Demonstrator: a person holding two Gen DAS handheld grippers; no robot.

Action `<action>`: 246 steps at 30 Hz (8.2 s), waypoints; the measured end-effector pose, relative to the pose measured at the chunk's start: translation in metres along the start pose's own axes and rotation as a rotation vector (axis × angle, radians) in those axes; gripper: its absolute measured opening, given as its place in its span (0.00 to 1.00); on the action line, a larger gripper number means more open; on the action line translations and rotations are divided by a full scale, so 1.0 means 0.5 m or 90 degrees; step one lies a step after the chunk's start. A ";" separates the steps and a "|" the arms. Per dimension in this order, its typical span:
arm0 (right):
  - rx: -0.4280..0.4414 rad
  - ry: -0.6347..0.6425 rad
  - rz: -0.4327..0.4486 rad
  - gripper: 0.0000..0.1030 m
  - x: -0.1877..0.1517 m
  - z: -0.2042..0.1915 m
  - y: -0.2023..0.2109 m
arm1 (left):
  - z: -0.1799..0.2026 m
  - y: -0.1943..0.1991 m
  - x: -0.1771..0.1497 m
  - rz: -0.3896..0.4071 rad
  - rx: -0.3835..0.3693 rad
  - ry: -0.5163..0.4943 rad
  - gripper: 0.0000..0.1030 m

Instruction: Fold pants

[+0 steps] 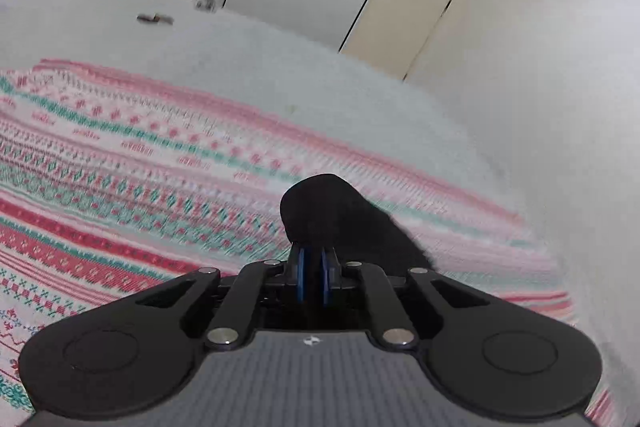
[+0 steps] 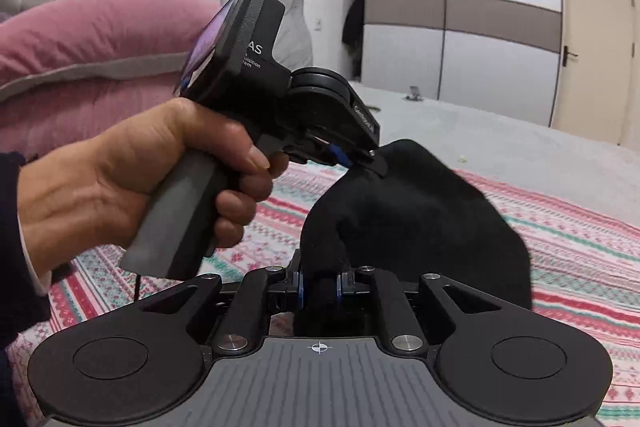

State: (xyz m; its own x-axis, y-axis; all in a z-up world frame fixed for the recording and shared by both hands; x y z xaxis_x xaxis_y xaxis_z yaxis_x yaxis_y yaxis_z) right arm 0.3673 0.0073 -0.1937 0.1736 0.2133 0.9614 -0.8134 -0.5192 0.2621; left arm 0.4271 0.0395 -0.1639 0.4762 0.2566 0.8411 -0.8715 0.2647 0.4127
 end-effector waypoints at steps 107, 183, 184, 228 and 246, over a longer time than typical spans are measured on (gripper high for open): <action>-0.022 -0.330 -0.181 0.67 -0.081 0.334 0.108 | -0.064 0.026 -0.103 -0.140 0.019 0.149 1.00; -0.219 -0.185 -0.016 0.96 0.047 0.245 0.261 | 0.184 0.275 -0.251 0.017 0.222 -0.171 1.00; -0.221 -0.196 -0.016 0.96 0.038 0.232 0.272 | 0.189 0.280 -0.260 0.017 0.216 -0.178 1.00; -0.274 -0.136 -0.086 1.00 -0.081 0.176 0.280 | 0.191 0.264 -0.328 -0.032 0.174 -0.190 1.00; -0.266 -0.132 -0.088 1.00 -0.081 0.171 0.276 | 0.201 0.264 -0.334 -0.037 0.158 -0.222 1.00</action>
State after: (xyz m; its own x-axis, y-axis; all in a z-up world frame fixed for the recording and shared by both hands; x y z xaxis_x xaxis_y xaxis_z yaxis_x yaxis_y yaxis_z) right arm 0.2956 -0.1436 -0.1894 0.3680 0.0652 0.9275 -0.9210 -0.1115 0.3732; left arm 0.2206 -0.0618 -0.2144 0.4952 -0.0932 0.8638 -0.8660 0.0264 0.4993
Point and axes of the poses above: each gripper's, at about its wrist camera, not at the fingertips, and y roughly against the way its jaws point, z to its right, x to its top, the point moved 4 cm from there along -y, roughly the way its jaws point, and after that the axes turned 11 degrees about z, right-handed, at the moved point
